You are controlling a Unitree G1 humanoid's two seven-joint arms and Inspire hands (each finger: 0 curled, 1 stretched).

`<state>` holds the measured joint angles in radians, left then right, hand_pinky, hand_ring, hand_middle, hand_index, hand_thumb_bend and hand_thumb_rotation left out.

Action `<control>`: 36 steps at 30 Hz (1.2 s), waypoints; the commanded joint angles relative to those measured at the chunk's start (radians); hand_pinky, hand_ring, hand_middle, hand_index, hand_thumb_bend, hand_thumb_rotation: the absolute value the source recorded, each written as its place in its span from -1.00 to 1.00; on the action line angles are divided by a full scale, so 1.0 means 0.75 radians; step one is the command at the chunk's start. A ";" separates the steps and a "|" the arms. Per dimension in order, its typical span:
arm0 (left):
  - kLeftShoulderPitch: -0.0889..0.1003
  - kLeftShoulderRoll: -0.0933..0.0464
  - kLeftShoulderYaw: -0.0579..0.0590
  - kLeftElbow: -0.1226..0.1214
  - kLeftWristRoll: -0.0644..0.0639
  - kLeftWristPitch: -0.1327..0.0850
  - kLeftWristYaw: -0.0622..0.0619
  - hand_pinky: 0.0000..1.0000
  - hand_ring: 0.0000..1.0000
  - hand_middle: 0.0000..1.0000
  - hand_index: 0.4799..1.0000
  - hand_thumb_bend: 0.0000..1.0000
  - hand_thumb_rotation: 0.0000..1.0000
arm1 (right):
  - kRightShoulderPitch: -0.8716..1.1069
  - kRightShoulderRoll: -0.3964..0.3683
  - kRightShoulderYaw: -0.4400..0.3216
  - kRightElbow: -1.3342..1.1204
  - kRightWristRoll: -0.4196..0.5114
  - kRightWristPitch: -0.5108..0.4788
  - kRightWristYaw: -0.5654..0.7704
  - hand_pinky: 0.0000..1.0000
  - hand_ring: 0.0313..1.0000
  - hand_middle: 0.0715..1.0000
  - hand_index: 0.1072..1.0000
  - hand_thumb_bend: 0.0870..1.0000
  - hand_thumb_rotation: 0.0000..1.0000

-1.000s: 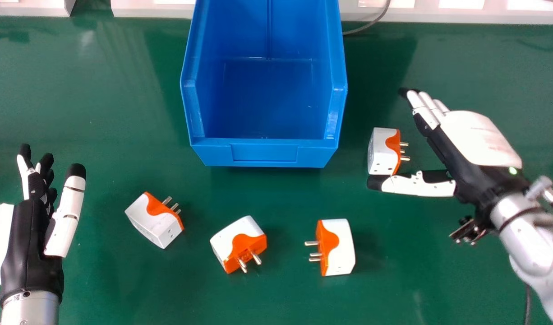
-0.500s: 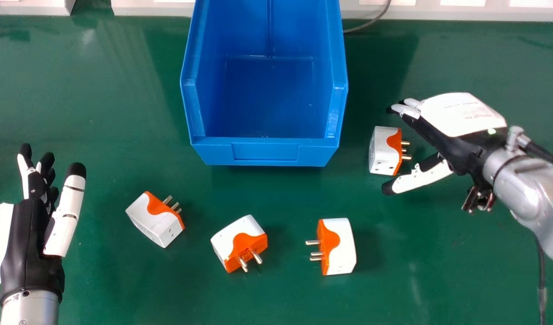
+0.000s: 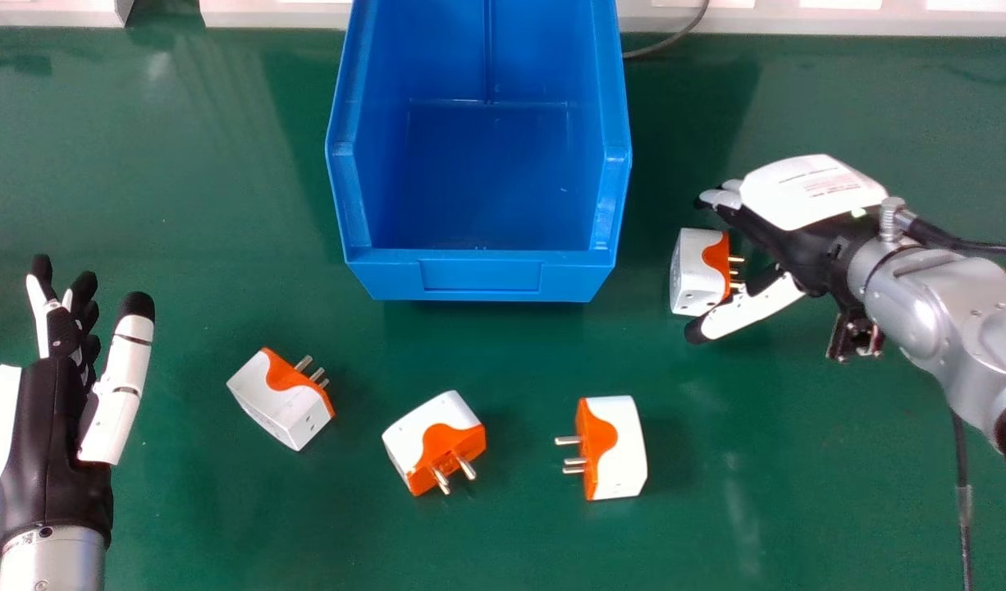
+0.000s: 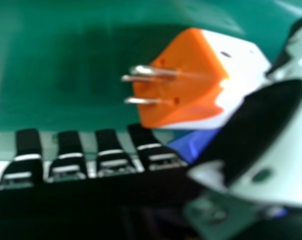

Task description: Pick all objects and put in blue box

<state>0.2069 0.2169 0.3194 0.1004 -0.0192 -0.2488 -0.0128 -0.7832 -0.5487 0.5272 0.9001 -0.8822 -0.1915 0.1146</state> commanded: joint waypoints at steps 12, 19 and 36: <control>0.003 -0.002 0.005 -0.046 -0.035 0.010 -0.007 1.00 0.99 0.96 0.74 -0.19 0.55 | -0.101 0.030 0.068 0.027 -0.031 0.042 0.021 0.71 0.86 0.89 0.83 0.21 0.38; 0.004 0.000 0.004 -0.047 -0.029 0.005 -0.007 1.00 0.99 0.96 0.77 -0.21 0.57 | -0.120 0.042 0.102 0.054 -0.044 0.051 0.027 0.72 0.87 0.90 0.84 0.15 0.43; 0.009 0.003 0.003 -0.065 -0.014 0.013 -0.001 1.00 0.97 0.95 0.76 -0.23 0.60 | -0.144 0.112 0.086 0.237 0.036 0.045 -0.119 -0.01 0.15 0.24 0.18 -0.31 0.00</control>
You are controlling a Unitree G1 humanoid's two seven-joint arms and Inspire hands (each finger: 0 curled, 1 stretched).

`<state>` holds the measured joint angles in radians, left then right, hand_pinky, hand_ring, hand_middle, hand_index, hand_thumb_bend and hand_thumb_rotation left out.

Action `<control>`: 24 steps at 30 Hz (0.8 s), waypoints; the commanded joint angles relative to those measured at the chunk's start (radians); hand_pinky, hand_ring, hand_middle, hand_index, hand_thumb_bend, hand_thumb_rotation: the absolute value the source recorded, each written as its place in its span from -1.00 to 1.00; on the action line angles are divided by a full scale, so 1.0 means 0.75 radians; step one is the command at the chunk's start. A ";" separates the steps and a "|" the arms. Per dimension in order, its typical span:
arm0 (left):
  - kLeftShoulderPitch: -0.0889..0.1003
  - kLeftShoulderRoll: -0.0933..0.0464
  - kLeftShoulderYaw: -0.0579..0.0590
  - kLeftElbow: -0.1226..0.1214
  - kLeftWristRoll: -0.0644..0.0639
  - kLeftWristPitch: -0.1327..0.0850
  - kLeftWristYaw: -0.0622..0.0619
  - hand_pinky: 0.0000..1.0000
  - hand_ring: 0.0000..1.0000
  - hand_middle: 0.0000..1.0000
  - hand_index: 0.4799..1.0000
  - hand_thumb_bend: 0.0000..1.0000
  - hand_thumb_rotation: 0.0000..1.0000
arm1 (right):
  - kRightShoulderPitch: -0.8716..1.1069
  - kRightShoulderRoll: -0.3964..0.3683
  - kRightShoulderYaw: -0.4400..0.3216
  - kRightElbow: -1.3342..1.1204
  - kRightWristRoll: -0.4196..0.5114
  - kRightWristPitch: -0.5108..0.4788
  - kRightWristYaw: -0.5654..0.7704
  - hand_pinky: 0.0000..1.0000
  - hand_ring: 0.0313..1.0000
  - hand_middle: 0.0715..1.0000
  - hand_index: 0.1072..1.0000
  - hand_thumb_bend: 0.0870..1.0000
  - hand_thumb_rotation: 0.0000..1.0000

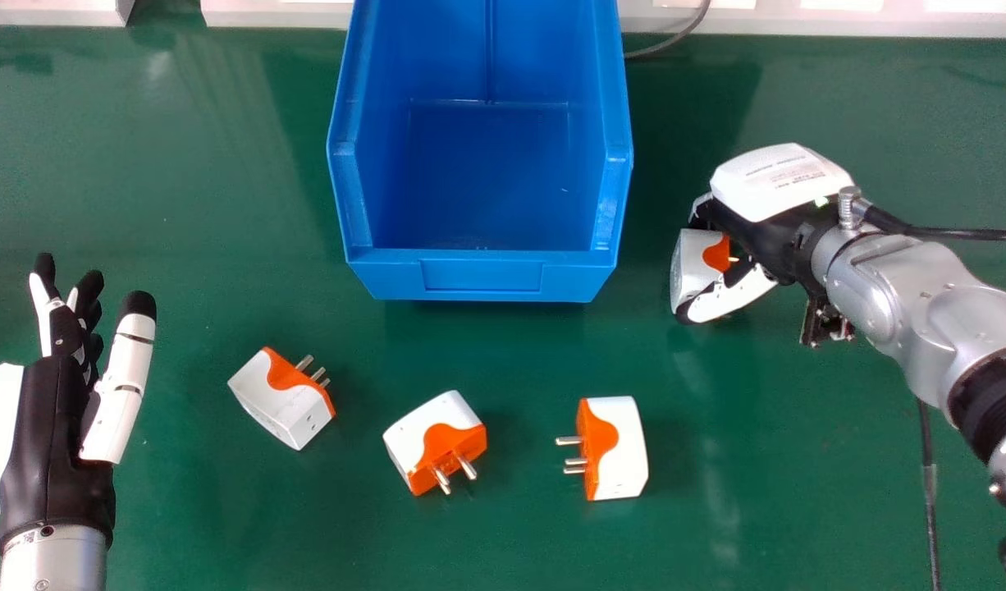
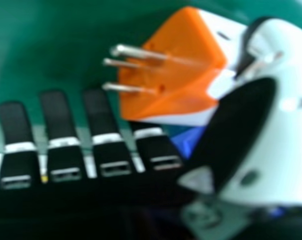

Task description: Pick all objects and put in blue box

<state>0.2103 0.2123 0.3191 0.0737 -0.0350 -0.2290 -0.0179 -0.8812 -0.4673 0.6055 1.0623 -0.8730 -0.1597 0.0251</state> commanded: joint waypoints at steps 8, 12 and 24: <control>0.003 0.011 0.005 -0.037 0.003 0.002 0.006 1.00 0.98 0.96 0.74 -0.20 0.55 | -0.016 0.011 -0.011 0.050 0.024 0.021 -0.058 -0.18 0.03 0.17 0.20 -0.44 -0.18; 0.001 0.017 0.002 -0.033 0.015 -0.005 0.006 1.00 0.98 0.97 0.76 -0.22 0.58 | -0.014 0.019 -0.013 0.055 0.026 0.044 -0.063 -0.16 0.05 0.19 0.21 -0.46 -0.17; -0.009 0.002 0.003 -0.026 0.013 -0.008 0.007 1.00 0.98 0.96 0.76 -0.18 0.55 | 0.132 -0.074 -0.099 -0.183 0.107 -0.009 -0.093 -0.28 -0.09 0.06 0.12 -0.46 -0.37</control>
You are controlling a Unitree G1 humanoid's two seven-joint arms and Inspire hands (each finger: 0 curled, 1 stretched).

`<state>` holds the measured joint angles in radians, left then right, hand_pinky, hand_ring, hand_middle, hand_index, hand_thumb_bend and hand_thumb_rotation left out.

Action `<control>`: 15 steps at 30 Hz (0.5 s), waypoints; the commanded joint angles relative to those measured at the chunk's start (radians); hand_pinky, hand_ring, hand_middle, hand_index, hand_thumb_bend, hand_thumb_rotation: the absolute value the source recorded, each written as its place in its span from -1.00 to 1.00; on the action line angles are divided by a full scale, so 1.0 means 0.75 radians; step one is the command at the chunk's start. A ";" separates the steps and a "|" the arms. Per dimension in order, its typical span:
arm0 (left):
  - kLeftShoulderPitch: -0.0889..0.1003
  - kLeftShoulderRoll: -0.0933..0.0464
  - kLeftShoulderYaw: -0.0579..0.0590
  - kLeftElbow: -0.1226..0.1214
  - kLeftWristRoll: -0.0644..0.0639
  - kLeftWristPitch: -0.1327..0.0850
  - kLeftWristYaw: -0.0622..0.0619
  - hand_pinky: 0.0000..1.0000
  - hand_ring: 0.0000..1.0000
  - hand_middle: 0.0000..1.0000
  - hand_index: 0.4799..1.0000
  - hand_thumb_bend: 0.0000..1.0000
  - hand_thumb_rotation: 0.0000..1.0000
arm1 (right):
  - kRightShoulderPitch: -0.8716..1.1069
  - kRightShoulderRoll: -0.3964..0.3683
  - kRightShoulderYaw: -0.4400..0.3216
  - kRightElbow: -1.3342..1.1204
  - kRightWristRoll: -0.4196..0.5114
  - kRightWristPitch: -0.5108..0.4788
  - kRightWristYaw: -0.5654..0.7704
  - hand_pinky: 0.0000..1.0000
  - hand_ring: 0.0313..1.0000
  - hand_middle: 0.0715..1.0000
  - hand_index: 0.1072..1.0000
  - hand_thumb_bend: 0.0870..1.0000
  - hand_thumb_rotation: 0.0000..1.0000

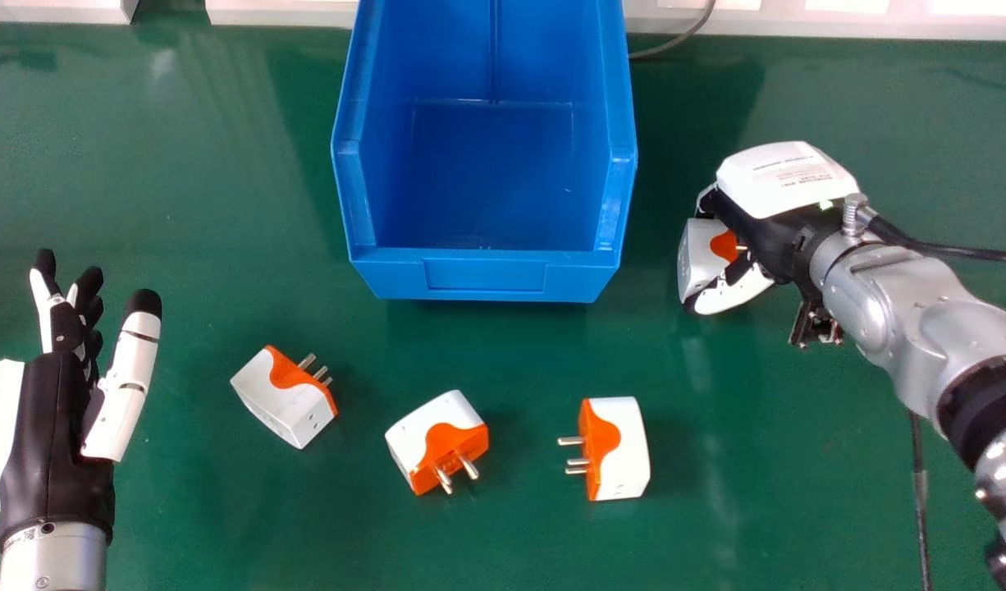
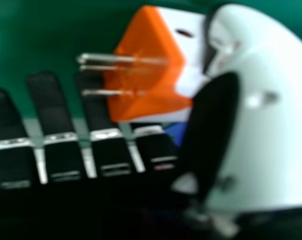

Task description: Pick all objects and put in blue box

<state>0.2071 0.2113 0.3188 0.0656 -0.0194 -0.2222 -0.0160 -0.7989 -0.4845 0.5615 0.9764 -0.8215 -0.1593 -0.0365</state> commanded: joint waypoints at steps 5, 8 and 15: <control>-0.006 0.003 0.007 -0.012 -0.017 -0.022 -0.002 1.00 0.99 0.97 0.75 -0.20 0.50 | 0.237 -0.147 -0.176 -0.424 0.127 -0.028 -0.011 -0.51 -0.39 -0.23 -0.11 -0.21 -0.64; -0.002 0.014 0.007 -0.011 -0.001 -0.025 -0.004 1.00 0.97 0.96 0.75 -0.19 0.52 | 0.395 -0.189 -0.278 -0.668 0.187 -0.006 0.008 -0.62 -0.55 -0.42 -0.16 -0.13 -0.70; 0.000 0.010 0.019 -0.011 -0.037 -0.021 -0.022 1.00 0.99 0.97 0.75 -0.17 0.53 | 0.790 -0.204 -0.508 -1.244 0.257 0.105 0.053 -0.86 -0.86 -0.83 -0.19 -0.12 -0.72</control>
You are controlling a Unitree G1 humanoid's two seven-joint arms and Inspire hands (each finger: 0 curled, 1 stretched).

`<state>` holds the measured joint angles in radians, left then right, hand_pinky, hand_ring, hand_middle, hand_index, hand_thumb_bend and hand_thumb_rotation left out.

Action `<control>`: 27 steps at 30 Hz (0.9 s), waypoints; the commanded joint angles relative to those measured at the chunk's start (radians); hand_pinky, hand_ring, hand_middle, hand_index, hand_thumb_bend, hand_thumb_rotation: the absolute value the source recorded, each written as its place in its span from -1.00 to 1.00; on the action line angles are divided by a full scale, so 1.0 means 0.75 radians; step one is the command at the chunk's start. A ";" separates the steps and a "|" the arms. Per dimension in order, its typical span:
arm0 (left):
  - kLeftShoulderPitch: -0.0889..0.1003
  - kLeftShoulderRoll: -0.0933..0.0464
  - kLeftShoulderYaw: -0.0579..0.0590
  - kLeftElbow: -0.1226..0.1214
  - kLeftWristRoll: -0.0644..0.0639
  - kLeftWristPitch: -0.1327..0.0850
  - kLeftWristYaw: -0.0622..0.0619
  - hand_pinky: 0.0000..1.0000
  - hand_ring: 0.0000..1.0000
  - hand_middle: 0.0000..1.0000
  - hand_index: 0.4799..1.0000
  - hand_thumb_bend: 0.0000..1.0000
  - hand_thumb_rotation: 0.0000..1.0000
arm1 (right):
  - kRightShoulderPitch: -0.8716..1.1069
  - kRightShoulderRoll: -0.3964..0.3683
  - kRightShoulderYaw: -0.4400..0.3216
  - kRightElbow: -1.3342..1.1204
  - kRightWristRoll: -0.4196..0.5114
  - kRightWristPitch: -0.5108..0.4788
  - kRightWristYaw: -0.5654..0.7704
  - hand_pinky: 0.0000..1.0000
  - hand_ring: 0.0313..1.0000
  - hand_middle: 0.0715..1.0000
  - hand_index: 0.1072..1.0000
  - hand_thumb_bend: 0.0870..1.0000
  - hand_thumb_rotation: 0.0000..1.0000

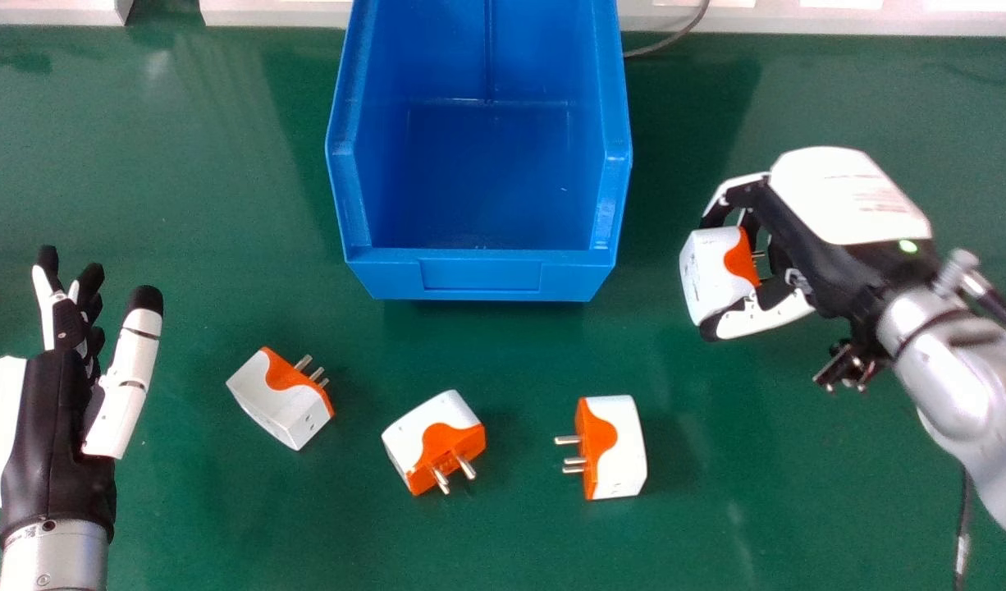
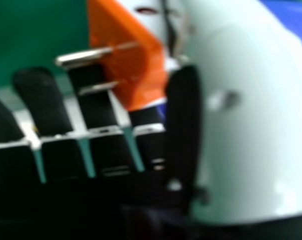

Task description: Pick all objects and put in blue box

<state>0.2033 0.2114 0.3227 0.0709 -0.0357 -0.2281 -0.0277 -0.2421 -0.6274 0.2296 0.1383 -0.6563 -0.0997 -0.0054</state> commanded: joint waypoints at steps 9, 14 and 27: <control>0.022 0.019 0.007 -0.049 0.024 0.003 0.015 1.00 0.99 0.97 0.74 -0.18 0.56 | 0.439 0.051 -0.226 -0.646 0.067 0.002 0.022 -0.81 -0.81 -0.75 -0.19 -0.12 -0.72; 0.021 0.020 0.006 -0.053 0.022 0.007 0.008 1.00 1.00 0.98 0.75 -0.17 0.57 | 0.514 0.128 -0.221 -0.751 0.066 -0.074 0.008 -0.85 -0.84 -0.79 -0.19 -0.12 -0.72; -0.005 0.003 -0.011 -0.047 0.022 0.020 0.018 1.00 0.98 0.97 0.76 -0.16 0.54 | 0.341 0.303 -0.027 -0.760 0.097 -0.177 0.171 -0.83 -0.80 -0.73 -0.19 -0.13 -0.70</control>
<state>0.2052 0.2121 0.3156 0.0544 -0.0185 -0.2074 -0.0189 0.0653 -0.4183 0.1995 -0.4189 -0.5835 -0.2323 0.1153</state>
